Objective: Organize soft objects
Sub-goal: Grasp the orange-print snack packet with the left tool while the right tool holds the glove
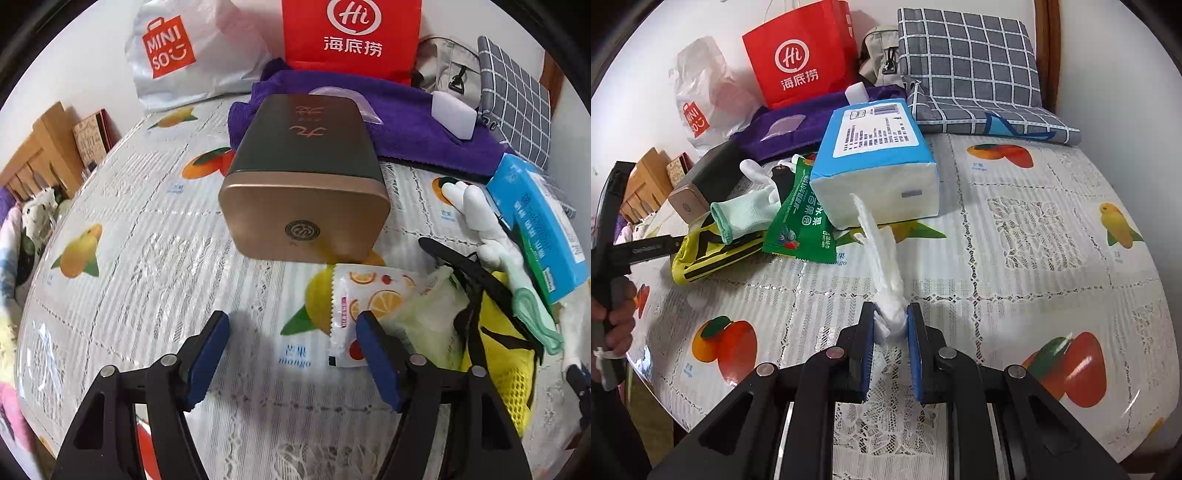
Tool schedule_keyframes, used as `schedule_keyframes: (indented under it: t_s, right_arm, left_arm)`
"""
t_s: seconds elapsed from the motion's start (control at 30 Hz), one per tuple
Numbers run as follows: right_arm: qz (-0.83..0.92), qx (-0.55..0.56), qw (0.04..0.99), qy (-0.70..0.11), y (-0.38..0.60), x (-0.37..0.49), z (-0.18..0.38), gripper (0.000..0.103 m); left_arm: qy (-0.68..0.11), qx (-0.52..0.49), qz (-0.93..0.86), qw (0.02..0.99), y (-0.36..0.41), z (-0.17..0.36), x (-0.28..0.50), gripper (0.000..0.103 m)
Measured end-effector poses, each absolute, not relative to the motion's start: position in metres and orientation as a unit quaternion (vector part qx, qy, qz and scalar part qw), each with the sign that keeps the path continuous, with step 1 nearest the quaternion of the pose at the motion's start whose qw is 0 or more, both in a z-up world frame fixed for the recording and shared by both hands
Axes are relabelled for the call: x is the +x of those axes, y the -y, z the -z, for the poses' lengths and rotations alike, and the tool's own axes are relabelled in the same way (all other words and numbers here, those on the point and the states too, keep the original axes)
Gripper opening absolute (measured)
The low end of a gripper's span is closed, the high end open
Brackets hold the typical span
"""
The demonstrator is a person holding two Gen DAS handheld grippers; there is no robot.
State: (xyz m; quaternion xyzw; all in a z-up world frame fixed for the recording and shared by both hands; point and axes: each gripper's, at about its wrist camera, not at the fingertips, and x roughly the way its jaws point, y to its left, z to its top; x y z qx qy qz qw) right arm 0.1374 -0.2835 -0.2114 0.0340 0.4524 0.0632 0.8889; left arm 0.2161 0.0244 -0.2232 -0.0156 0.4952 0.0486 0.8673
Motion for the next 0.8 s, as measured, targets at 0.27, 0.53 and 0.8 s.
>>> schedule_keyframes:
  t_s: [0.27, 0.53, 0.8]
  right_arm:
    - [-0.065, 0.029, 0.889, -0.452, 0.279, 0.139, 0.212, 0.017]
    - [-0.067, 0.03, 0.89, -0.45, 0.278, 0.139, 0.213, 0.017]
    - [-0.065, 0.035, 0.89, -0.451, 0.282, 0.137, 0.213, 0.017]
  left_arm:
    - [-0.5, -0.016, -0.058, 0.864, -0.054, 0.224, 0.204, 0.072]
    - [-0.482, -0.013, 0.009, 0.876, -0.043, 0.213, 0.195, 0.067]
    - [-0.47, -0.002, 0.042, 0.881, -0.02, 0.209, 0.206, 0.067]
